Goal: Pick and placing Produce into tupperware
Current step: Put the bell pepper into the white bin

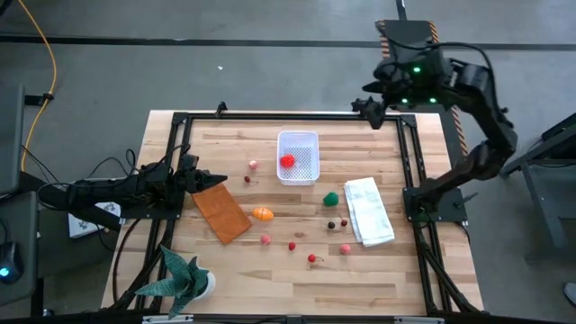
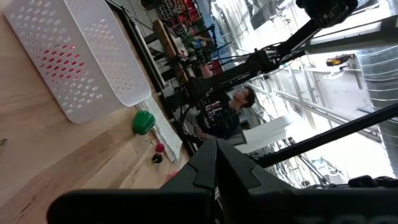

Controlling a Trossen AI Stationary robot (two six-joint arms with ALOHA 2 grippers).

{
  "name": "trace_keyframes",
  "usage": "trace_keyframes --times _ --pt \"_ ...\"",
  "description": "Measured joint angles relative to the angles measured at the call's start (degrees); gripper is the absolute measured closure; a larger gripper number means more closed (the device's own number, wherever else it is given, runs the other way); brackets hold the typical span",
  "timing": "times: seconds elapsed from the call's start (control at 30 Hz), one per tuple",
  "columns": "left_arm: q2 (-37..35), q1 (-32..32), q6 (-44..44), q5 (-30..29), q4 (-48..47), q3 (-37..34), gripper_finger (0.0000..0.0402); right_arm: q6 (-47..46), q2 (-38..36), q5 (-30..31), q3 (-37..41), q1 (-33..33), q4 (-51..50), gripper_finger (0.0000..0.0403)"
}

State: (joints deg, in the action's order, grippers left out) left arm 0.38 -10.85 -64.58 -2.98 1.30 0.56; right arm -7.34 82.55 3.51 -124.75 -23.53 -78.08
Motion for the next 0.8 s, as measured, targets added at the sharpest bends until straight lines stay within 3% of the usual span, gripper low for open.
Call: trace_keyframes --times 0.53,0.67,0.8 --pt "0.0 0.0 0.8 0.0 0.0 0.0 0.0401 -4.2 -2.0 12.1 0.5 10.5 -8.9 0.0121" --pt "0.0 0.0 1.2 0.0 0.0 0.0 0.0401 -4.7 -6.0 13.8 8.7 12.5 -3.8 0.0121" --pt "0.0 0.0 1.2 0.0 0.0 0.0 0.0401 -7.3 -13.9 13.9 24.3 13.1 5.6 0.0121"
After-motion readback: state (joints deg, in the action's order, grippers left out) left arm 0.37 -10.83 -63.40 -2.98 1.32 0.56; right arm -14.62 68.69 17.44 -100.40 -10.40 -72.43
